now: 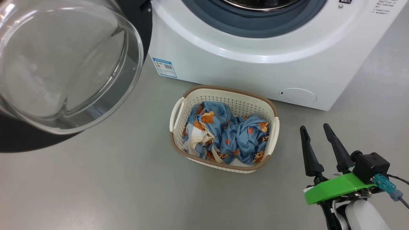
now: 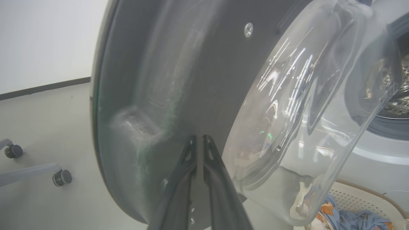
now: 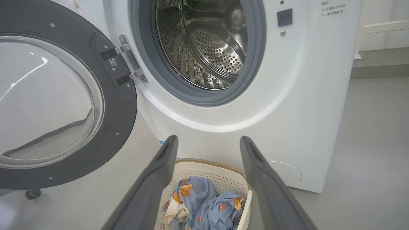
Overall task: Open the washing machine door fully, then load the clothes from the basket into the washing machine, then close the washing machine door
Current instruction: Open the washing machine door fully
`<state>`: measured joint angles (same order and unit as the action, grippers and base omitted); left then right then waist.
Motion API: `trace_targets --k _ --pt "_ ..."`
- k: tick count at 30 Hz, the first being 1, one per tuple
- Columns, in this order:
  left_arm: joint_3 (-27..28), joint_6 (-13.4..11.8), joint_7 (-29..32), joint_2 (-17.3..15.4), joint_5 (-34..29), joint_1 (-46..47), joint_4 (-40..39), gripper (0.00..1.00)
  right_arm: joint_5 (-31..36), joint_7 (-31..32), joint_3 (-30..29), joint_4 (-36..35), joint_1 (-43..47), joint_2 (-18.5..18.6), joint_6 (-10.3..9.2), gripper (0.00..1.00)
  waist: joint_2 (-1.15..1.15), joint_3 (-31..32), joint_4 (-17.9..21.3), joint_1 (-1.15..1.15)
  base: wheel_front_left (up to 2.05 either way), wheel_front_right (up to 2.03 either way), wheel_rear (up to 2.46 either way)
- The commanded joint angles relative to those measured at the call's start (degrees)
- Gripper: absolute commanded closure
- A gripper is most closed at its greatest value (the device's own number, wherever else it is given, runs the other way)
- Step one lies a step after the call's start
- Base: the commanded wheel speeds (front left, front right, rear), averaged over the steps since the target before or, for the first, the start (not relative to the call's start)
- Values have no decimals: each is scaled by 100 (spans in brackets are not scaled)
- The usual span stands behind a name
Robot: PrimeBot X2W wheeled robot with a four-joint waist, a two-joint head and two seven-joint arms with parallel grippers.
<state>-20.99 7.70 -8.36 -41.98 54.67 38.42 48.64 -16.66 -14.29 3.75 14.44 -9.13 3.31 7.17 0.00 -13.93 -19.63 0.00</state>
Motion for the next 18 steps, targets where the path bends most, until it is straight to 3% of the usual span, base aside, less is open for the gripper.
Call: trace_targets --k 1,18 --pt "173 -22 -77 -527 90 300 51 100 -45 -71 185 -129 -165 -43 32 0 0 -19 26 0 0 0 0" --pt "-742 -21 -360 -719 695 580 438 100 -125 -71 131 -116 -179 -43 32 0 0 24 64 0 0 0 0"
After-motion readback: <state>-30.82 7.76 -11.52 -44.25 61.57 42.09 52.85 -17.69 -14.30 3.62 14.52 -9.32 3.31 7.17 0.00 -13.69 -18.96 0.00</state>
